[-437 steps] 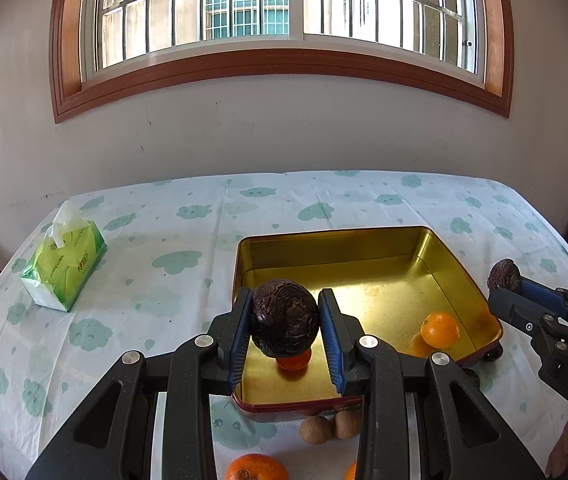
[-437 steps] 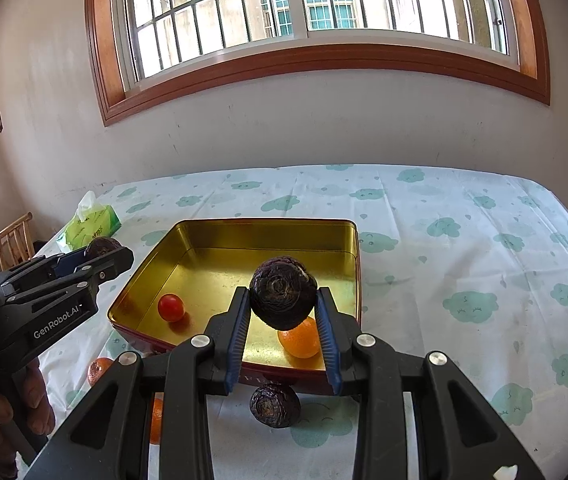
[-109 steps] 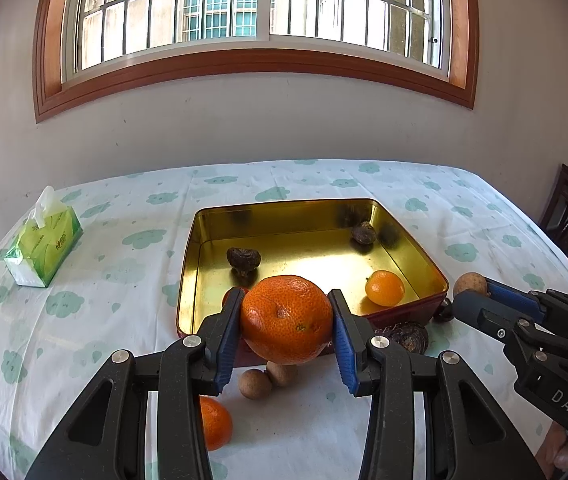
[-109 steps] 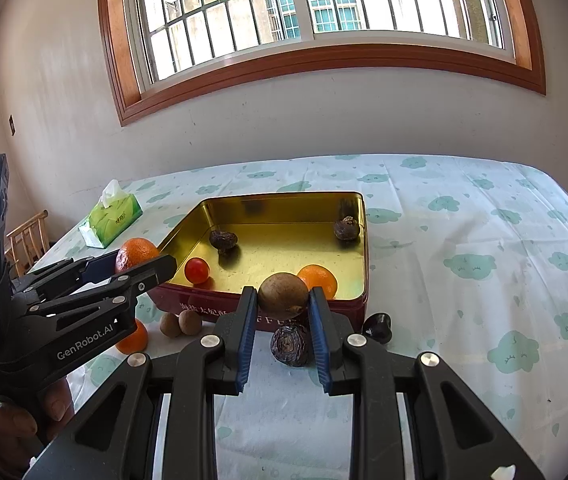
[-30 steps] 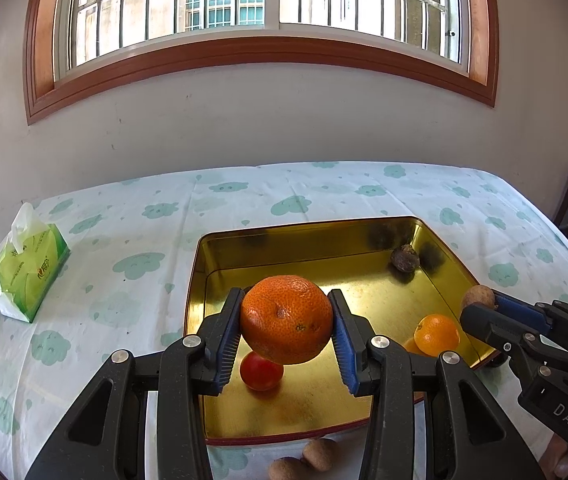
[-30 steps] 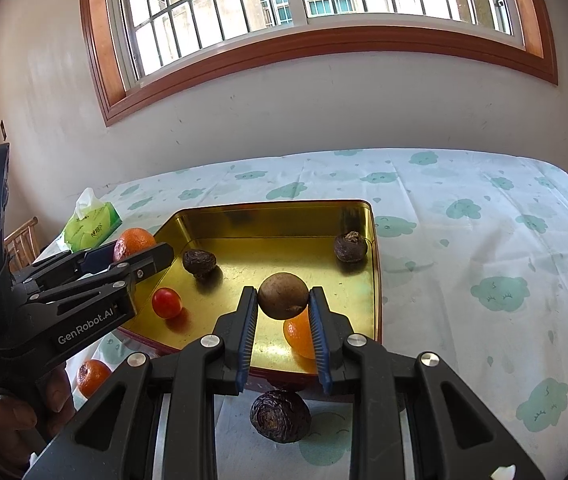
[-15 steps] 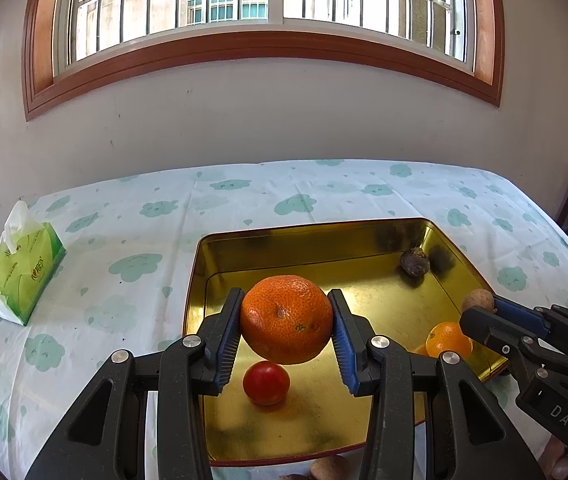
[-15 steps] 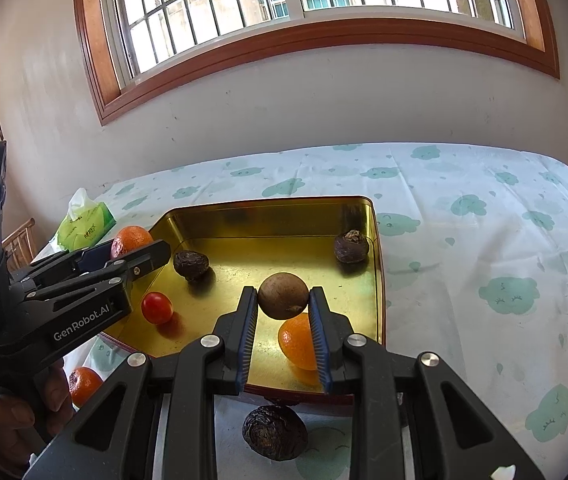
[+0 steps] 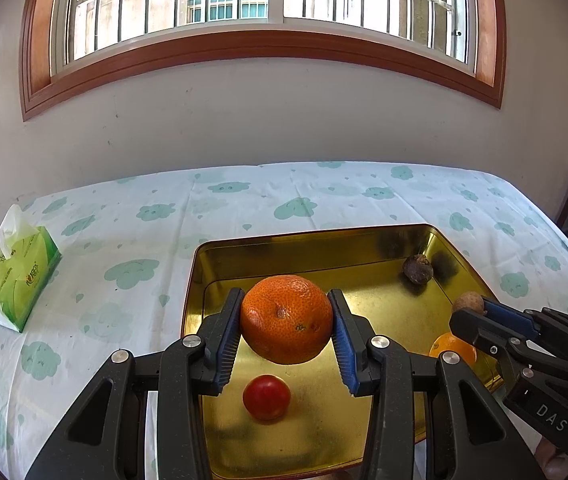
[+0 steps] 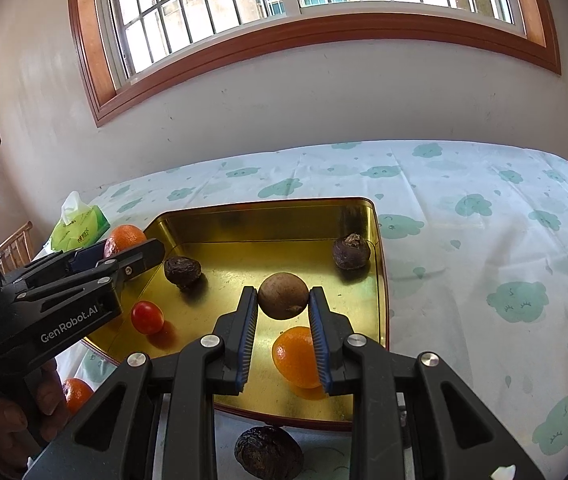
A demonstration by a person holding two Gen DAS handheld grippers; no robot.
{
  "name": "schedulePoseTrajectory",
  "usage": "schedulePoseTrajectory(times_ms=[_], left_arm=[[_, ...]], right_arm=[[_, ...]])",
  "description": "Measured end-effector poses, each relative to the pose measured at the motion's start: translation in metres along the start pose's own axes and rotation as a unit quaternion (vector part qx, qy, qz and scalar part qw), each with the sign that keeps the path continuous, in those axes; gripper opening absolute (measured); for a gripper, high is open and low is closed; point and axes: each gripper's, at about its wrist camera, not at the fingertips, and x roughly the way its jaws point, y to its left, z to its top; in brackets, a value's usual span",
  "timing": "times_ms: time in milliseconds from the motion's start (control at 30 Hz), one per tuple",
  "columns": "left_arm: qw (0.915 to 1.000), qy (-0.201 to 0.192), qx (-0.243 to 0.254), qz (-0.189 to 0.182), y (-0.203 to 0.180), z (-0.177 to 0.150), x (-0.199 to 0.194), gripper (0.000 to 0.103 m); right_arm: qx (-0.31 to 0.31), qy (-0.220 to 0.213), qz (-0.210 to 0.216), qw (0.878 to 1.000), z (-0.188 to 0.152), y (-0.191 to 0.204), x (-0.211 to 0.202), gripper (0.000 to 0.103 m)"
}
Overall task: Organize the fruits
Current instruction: 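Lower the tangerine and kiwi into the tin with both tools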
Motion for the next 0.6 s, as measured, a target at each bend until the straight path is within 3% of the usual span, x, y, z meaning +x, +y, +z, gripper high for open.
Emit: schedulePoseTrajectory(times_ms=[600], left_arm=[[0.9993,0.026,-0.028,0.002,0.007,0.004,0.015,0.043]], right_arm=[[0.004,0.002,-0.001,1.0,0.002,-0.004,0.013,0.024]])
